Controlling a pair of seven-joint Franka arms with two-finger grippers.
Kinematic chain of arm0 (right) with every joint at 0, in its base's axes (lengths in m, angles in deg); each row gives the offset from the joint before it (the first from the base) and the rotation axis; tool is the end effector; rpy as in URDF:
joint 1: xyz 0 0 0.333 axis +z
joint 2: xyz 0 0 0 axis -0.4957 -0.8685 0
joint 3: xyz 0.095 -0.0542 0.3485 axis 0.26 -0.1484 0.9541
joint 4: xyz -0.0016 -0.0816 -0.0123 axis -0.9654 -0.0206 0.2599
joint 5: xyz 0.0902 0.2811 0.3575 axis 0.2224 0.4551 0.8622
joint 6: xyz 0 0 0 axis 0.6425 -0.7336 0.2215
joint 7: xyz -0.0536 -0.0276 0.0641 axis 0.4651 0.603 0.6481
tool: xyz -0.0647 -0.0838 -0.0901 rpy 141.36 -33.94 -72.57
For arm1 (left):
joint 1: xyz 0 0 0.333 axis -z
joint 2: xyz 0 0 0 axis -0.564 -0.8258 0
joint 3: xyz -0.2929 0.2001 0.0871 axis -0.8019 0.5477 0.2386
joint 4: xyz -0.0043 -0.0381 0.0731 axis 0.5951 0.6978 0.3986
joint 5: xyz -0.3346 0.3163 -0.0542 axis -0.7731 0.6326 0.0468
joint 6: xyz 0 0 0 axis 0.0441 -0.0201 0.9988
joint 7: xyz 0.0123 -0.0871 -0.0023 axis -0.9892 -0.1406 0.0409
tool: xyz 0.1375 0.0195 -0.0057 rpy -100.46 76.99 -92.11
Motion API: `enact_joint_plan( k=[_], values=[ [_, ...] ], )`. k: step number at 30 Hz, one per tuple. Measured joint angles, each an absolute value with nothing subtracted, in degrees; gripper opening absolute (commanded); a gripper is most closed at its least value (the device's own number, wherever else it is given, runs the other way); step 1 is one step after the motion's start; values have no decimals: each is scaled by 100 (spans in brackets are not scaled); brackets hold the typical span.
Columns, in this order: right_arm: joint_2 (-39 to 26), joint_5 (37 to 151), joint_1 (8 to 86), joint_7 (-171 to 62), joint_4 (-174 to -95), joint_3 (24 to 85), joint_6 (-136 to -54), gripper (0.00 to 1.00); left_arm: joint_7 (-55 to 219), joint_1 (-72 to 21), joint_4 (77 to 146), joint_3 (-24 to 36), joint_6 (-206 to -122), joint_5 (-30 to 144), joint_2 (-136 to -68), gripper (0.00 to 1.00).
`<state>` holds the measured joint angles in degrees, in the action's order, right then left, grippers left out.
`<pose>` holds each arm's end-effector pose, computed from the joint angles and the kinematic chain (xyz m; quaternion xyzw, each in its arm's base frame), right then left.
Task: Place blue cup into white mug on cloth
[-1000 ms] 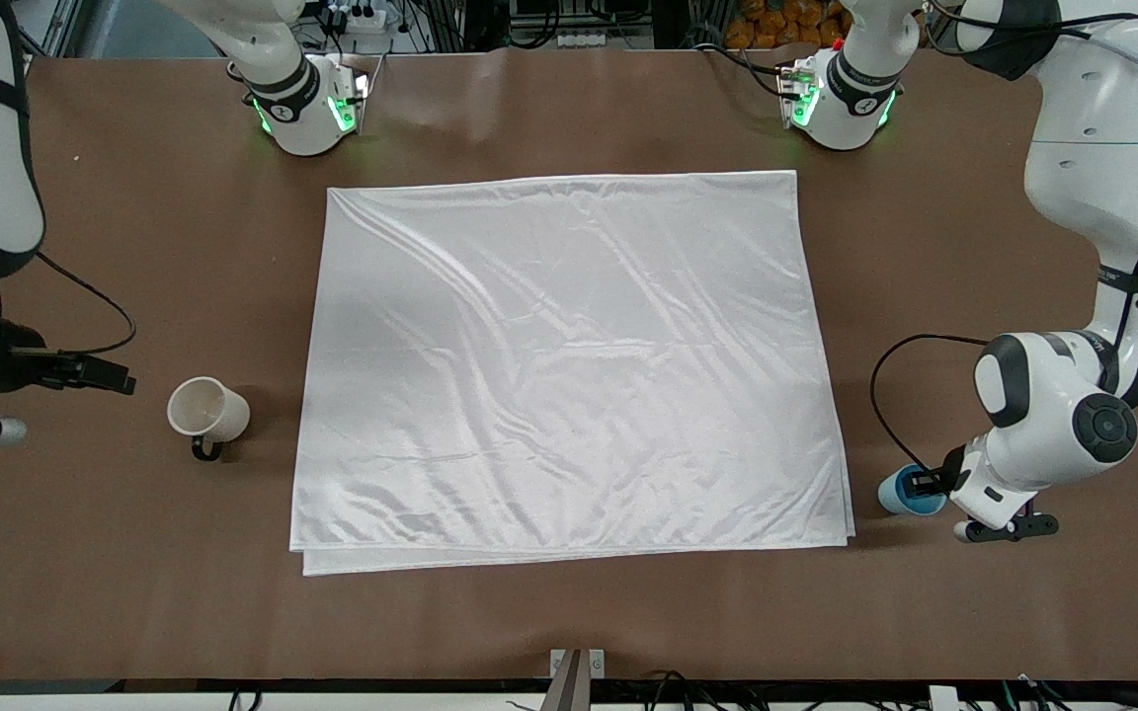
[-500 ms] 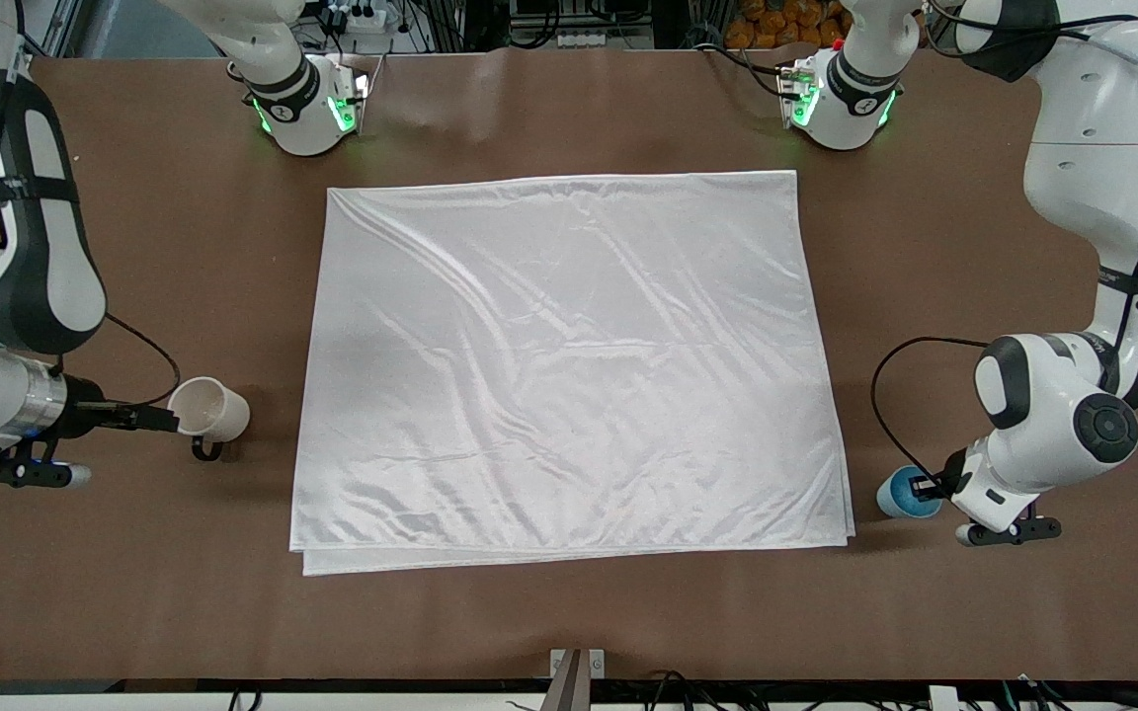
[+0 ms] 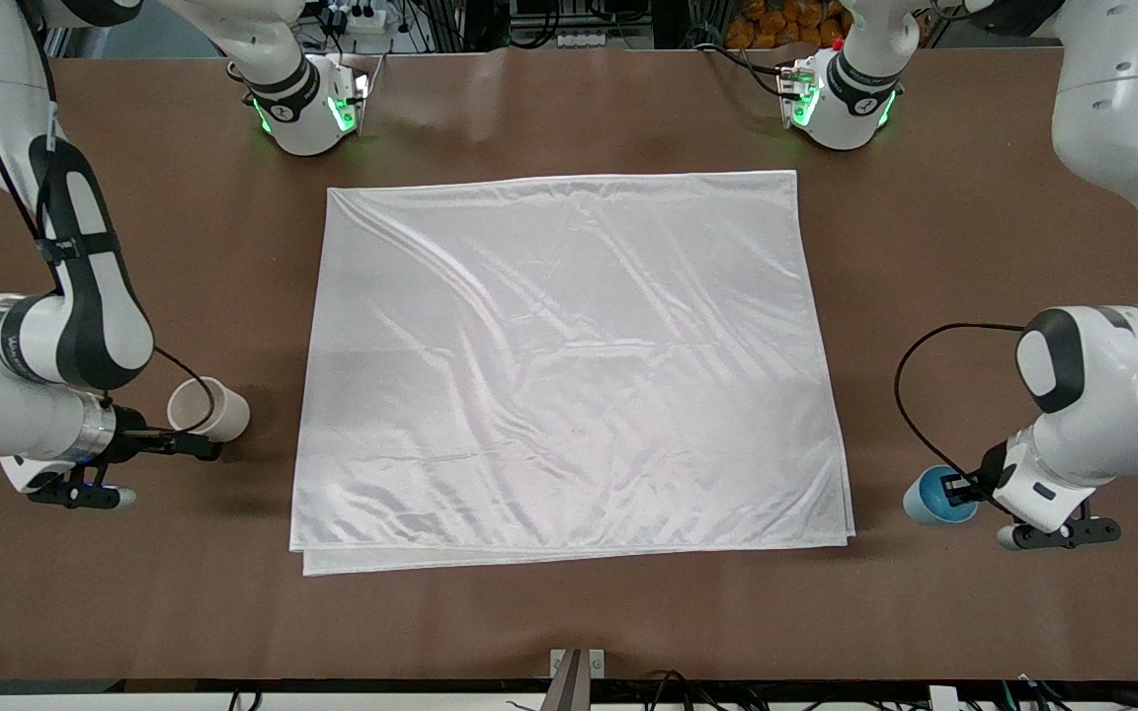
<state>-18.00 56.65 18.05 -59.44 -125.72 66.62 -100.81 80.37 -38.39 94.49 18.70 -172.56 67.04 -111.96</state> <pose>0.7717 -0.0817 0.2421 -0.9976 0.0515 0.0333 0.0331 0.8263 -0.0059 0.3138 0.9973 0.0328 0.0625 0.0215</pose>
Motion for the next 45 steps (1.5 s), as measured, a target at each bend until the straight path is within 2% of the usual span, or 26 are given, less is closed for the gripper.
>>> enact_joint_plan(
  k=[14,15,20,23,27,29,31,45],
  values=[
    [-2145,5665,1845,-5817,-12570,6674,-10230,100,8059,-3492,9448,1828,-15840,6704,-10183,0],
    [-2160,5665,1845,-5782,-12570,6674,-10222,97,8059,-3481,9448,1824,-15780,6704,-10136,0],
    [-2214,5665,1839,-5544,-12595,6668,-10175,51,8059,-3463,9446,1741,-15480,6704,-9856,0],
    [-2222,5665,1830,-5374,-12639,6660,-10172,30,8059,-3460,9446,1674,-15295,6704,-9676,0],
    [-2223,5665,1815,-5200,-12685,6656,-10172,9,8059,-3457,9447,1579,-15138,6704,-9440,0],
    [-2223,5665,1813,-5143,-12689,6654,-10172,3,8059,-3455,9447,1533,-15085,6704,-9338,0],
    [-2223,5665,1814,-5117,-12689,6655,-10172,0,8059,-3454,9449,1483,-15051,6704,-9245,0],
    [-2222,5664,1845,-5077,-12685,6674,-10171,0,8063,-3451,9466,1242,-15036,6456,-9096,0]
  ],
)
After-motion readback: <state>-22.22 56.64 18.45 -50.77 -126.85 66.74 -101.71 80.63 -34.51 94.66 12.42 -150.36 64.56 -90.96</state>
